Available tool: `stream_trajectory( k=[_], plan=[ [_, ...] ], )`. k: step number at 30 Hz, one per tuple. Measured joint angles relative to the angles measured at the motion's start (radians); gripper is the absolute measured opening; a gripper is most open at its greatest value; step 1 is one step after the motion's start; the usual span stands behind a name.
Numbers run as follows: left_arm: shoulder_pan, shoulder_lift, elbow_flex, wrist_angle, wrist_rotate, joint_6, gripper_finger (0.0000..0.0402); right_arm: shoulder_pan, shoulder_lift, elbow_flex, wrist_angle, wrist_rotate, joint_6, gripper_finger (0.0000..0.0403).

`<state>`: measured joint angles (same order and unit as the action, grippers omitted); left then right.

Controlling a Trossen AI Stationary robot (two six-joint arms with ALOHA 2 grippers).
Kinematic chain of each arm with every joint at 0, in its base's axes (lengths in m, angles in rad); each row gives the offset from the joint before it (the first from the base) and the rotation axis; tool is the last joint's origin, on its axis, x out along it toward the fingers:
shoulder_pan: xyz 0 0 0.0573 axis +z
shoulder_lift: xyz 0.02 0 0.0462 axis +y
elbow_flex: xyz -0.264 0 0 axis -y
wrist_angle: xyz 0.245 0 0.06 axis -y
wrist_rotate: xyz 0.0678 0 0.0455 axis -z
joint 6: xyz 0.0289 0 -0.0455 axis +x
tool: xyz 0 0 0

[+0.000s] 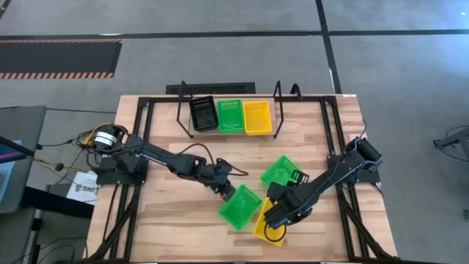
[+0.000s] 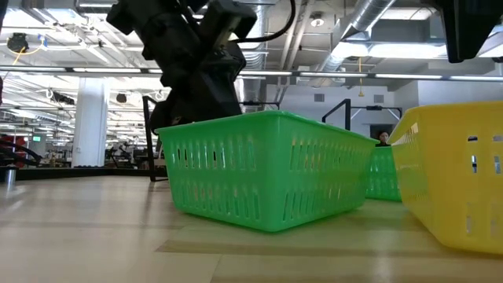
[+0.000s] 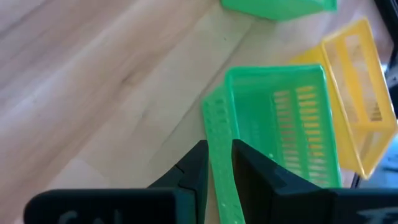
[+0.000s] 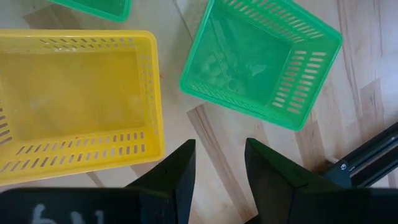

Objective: Stack baskets on shelf by color
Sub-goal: Stack the top green bin on top of the green bin on the shelf

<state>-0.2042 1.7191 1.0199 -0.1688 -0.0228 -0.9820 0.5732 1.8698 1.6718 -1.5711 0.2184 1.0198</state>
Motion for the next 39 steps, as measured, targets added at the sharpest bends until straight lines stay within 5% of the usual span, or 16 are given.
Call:
stream_trajectory(
  k=[17,28,39],
  plan=[
    [-0.033,0.000,0.000,-0.009,0.063,0.048,0.0128,-0.003,0.000,0.000,0.000,0.000,0.000,0.0153],
    [-0.072,0.007,0.000,-0.011,-0.009,0.047,0.0133,-0.029,0.000,0.000,0.000,0.000,-0.005,0.0153],
    [-0.032,0.009,0.002,0.036,0.050,0.019,0.0133,-0.070,-0.001,-0.022,0.001,0.019,-0.166,0.0154]
  ],
)
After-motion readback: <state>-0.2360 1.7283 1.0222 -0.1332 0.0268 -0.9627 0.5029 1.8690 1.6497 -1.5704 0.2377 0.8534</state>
